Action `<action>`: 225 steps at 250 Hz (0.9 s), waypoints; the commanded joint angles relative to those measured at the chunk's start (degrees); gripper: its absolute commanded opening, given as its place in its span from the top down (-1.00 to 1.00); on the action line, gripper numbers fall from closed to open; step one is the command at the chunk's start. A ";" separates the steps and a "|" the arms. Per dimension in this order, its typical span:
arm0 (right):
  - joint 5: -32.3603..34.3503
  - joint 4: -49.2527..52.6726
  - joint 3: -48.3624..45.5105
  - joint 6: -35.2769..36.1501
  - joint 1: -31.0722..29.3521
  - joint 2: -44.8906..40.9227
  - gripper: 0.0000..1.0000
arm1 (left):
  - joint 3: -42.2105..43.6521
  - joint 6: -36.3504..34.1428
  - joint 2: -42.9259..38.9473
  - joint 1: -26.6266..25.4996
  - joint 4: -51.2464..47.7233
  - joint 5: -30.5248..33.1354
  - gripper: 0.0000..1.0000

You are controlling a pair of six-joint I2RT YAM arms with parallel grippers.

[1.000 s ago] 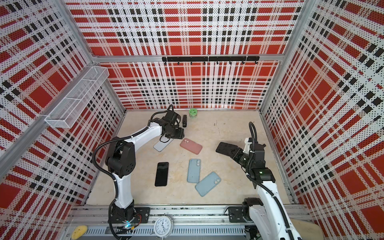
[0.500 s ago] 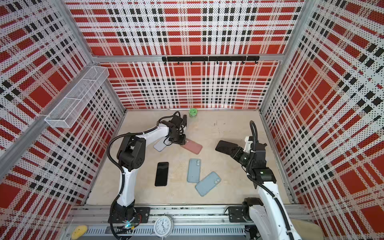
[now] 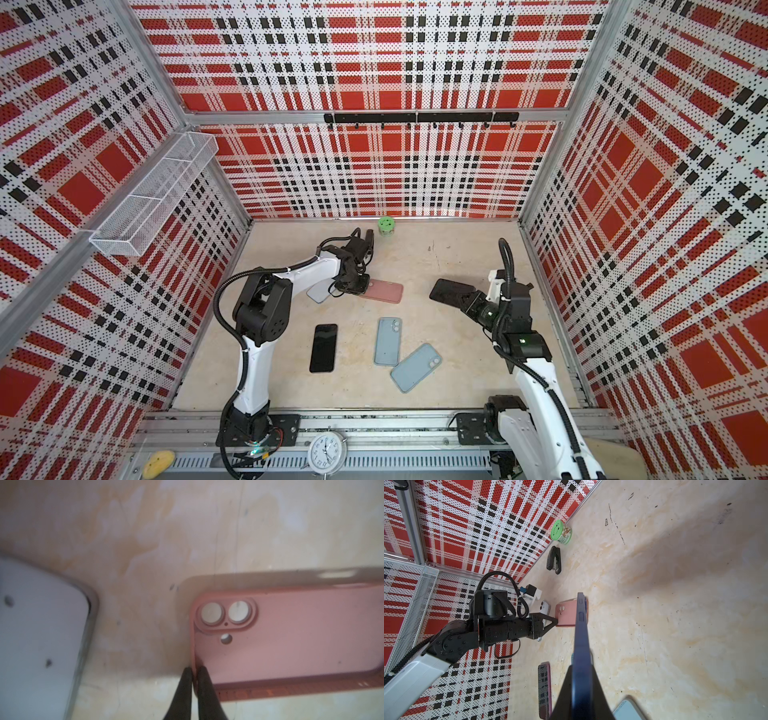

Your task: Put the phone into the phone case

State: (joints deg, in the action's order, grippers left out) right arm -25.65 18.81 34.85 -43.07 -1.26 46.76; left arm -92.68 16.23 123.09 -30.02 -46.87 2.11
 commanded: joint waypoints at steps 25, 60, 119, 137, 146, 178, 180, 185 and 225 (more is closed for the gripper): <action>-6.25 -12.48 2.86 -2.31 -0.02 6.01 1.00 | 5.70 17.41 -5.51 -2.99 -3.05 2.03 0.64; -9.43 -15.49 4.12 -2.62 -0.96 10.01 1.00 | 8.61 22.85 -7.49 -4.23 0.02 1.39 0.52; -11.53 -15.43 8.23 0.75 -5.40 16.09 1.00 | 9.65 22.59 -11.65 -2.04 4.17 0.50 0.10; -12.06 -14.81 10.82 2.75 -8.03 19.45 1.00 | 11.20 21.84 -15.02 -0.69 7.28 -0.96 -0.06; -12.46 -14.06 12.49 3.76 -9.37 21.54 1.00 | 12.32 21.34 -17.05 0.13 9.11 -1.99 -0.15; -13.95 -11.77 18.59 6.98 -13.72 29.06 1.00 | 19.41 21.92 -25.57 3.51 17.78 -6.69 -0.39; -14.00 -11.53 18.94 7.11 -13.94 29.47 1.00 | 20.03 22.14 -26.13 3.79 18.48 -7.03 -0.41; -14.02 -10.99 19.92 7.71 -14.54 30.66 1.00 | 21.68 22.53 -27.62 4.32 20.30 -7.99 -0.45; -14.28 -8.53 25.57 10.09 -17.36 39.04 1.00 | 36.91 28.92 -36.95 8.77 39.42 -18.54 -0.99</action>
State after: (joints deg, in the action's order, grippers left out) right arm -38.11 10.92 56.38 -36.84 -17.17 81.78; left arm -64.60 39.64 90.26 -23.62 -23.86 -7.09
